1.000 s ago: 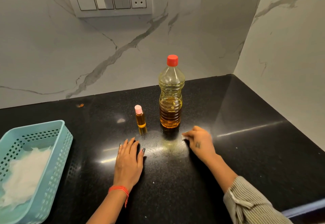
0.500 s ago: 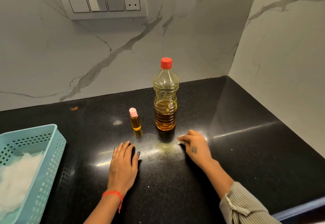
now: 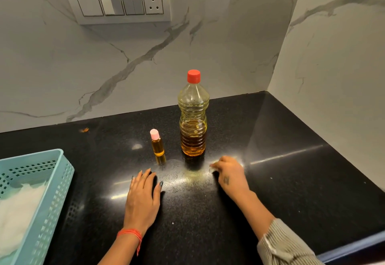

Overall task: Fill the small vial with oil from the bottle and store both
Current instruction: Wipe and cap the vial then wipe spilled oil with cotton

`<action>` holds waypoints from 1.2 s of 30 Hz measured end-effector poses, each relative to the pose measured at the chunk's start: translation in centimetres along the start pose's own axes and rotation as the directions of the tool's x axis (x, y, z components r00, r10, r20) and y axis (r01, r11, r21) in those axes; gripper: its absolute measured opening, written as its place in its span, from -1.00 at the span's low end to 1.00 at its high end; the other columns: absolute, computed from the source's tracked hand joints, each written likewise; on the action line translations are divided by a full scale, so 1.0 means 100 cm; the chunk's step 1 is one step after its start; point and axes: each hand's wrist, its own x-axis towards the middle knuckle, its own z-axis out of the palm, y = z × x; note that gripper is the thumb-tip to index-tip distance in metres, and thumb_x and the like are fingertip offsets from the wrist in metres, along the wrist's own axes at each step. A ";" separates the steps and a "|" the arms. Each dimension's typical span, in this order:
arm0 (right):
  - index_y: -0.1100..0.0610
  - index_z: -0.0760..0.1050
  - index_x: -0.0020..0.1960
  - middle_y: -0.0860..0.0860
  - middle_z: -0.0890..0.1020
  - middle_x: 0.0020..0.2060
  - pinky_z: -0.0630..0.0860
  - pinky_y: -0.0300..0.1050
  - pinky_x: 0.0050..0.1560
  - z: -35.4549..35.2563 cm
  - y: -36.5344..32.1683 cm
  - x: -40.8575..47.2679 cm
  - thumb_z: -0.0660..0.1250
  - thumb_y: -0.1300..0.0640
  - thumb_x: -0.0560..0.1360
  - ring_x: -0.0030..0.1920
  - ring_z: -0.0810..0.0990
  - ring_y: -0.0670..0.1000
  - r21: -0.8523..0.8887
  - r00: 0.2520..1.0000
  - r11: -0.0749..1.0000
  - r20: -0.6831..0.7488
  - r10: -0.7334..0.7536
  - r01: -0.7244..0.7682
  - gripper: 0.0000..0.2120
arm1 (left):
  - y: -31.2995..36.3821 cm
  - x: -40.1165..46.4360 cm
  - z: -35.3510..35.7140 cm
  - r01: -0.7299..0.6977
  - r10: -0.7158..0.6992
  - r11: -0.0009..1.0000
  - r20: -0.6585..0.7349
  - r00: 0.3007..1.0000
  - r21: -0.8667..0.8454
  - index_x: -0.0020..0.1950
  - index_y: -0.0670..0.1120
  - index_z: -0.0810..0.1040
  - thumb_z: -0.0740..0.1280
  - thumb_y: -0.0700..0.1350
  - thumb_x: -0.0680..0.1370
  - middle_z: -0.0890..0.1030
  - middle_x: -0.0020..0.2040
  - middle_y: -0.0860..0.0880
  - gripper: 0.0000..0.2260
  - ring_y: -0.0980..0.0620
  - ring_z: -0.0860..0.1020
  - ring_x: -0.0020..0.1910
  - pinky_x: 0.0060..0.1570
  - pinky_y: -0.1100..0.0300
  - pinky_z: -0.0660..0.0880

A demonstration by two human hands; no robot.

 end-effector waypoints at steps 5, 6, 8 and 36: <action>0.07 0.67 -0.22 -0.02 0.59 -0.35 0.35 -0.32 -0.26 -0.014 0.017 -0.055 0.43 0.37 0.25 -0.30 0.58 0.05 0.056 0.997 0.997 -0.065 -0.041 0.044 -0.76 | -0.001 0.000 0.000 0.014 -0.015 1.000 -0.013 1.000 -0.018 0.38 -0.11 0.36 0.16 -0.02 0.59 0.34 0.43 -0.07 -0.62 -0.02 0.18 0.47 0.46 0.11 -0.01; 0.08 0.67 -0.22 -0.01 0.59 -0.36 0.33 -0.34 -0.24 -0.020 0.027 -0.054 0.43 0.39 0.25 -0.31 0.59 0.06 0.052 0.996 0.999 -0.091 0.012 -0.007 -0.75 | 0.000 0.000 0.000 0.011 -0.011 1.000 -0.012 1.000 -0.018 0.38 -0.11 0.36 0.16 -0.02 0.59 0.34 0.43 -0.07 -0.62 -0.02 0.18 0.47 0.46 0.11 -0.01; 0.13 0.68 -0.17 0.03 0.60 -0.33 0.28 -0.34 -0.24 -0.028 0.041 -0.035 0.42 0.41 0.30 -0.27 0.59 0.10 0.019 0.983 0.992 -0.127 0.129 -0.128 -0.77 | 0.000 0.000 0.000 0.002 -0.002 1.000 -0.004 1.000 -0.011 0.38 -0.11 0.34 0.16 -0.02 0.59 0.33 0.44 -0.07 -0.62 -0.01 0.17 0.48 0.45 0.11 -0.02; 0.10 0.69 -0.17 -0.04 0.61 -0.29 0.36 -0.34 -0.17 -0.034 0.039 -0.040 0.48 0.23 0.36 -0.22 0.59 -0.03 0.117 0.979 0.978 -0.092 0.183 -0.172 -0.92 | -0.002 0.000 0.001 0.008 -0.008 1.000 -0.010 1.000 -0.003 0.37 -0.11 0.36 0.15 -0.03 0.59 0.34 0.43 -0.07 -0.63 -0.02 0.18 0.47 0.45 0.13 -0.03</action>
